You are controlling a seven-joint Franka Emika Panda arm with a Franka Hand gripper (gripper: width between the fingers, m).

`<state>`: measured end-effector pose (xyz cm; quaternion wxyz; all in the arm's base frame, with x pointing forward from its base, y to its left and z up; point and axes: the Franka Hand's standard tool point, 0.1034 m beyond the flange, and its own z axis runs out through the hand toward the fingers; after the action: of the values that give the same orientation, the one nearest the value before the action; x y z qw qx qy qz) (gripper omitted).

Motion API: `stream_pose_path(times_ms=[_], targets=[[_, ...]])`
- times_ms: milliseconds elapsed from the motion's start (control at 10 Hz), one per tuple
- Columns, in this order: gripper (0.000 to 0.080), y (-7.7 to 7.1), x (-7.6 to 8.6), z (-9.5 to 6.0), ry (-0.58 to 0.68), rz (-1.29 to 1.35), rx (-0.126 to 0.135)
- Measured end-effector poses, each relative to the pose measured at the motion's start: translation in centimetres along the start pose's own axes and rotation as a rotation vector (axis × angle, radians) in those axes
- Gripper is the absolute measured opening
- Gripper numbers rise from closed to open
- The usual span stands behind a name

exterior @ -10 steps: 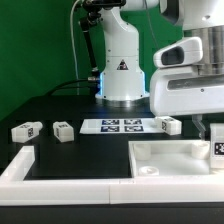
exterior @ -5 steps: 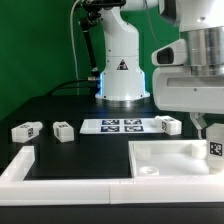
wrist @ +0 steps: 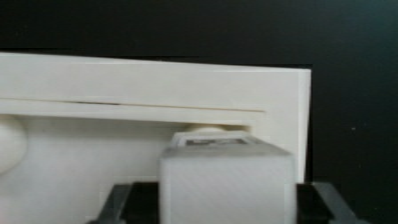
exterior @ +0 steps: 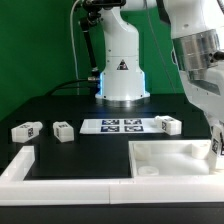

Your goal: Assemble square table

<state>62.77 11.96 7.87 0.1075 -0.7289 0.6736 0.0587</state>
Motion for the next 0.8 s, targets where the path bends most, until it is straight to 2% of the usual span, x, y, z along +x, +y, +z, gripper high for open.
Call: stream_pose_path(times_ms=[100, 200, 300, 400, 800], targets=[[0.0315, 0.13, -0.09, 0.03, 0.008, -0.093, -0.013], [0.0490, 0.15, -0.31, -0.08, 0.028, -0.237, -0.033], [0.0490, 0.03, -0.17, -0.17, 0.040, -0.463, -0.040], [0.0618, 0.07, -0.20, -0.12, 0.037, -0.542, -0.042], [0.0649, 0.05, -0.13, -0.11, 0.037, -0.818, -0.050]])
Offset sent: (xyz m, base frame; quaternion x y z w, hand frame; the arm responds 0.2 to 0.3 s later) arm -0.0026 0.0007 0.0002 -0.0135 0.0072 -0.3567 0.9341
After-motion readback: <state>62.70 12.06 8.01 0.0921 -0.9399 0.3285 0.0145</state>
